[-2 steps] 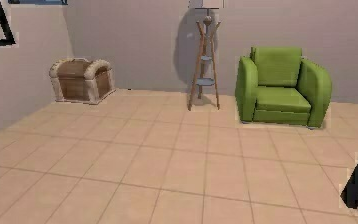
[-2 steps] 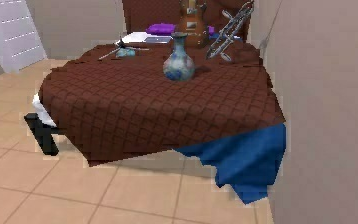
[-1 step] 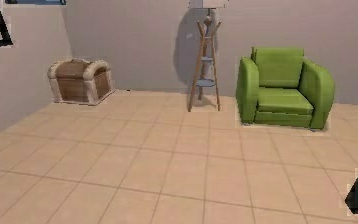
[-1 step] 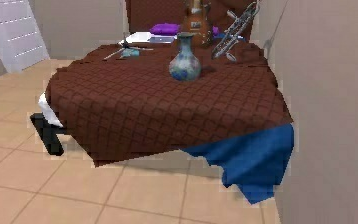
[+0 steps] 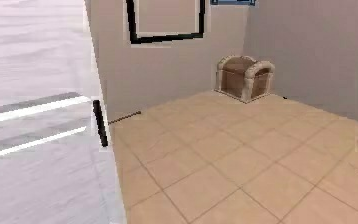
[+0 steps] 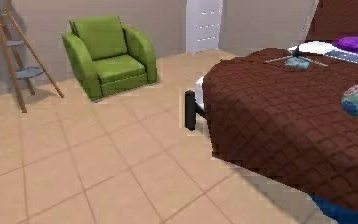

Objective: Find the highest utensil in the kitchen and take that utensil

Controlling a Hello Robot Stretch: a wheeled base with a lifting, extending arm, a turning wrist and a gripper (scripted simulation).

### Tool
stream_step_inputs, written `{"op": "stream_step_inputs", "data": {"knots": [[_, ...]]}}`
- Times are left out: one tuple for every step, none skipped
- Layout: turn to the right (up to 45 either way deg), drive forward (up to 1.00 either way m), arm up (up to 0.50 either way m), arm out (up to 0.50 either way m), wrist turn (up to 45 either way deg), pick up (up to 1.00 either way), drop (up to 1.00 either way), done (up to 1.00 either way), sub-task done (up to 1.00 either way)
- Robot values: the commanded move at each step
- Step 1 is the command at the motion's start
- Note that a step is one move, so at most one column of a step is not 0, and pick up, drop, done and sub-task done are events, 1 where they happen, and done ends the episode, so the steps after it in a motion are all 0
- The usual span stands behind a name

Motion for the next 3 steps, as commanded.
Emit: {"op": "stream_step_inputs", "data": {"knots": [[-45.0, 0.00, 0.00, 0.00, 0.0, 0.00, 0.00, 0.00, 0.00], [-24.0, 0.00, 0.00, 0.00, 0.0, 0.00, 0.00, 0.00, 0.00], [0.0, 0.35, 0.00, 0.00, 0.0, 0.00, 0.00, 0.00, 0.00]]}}
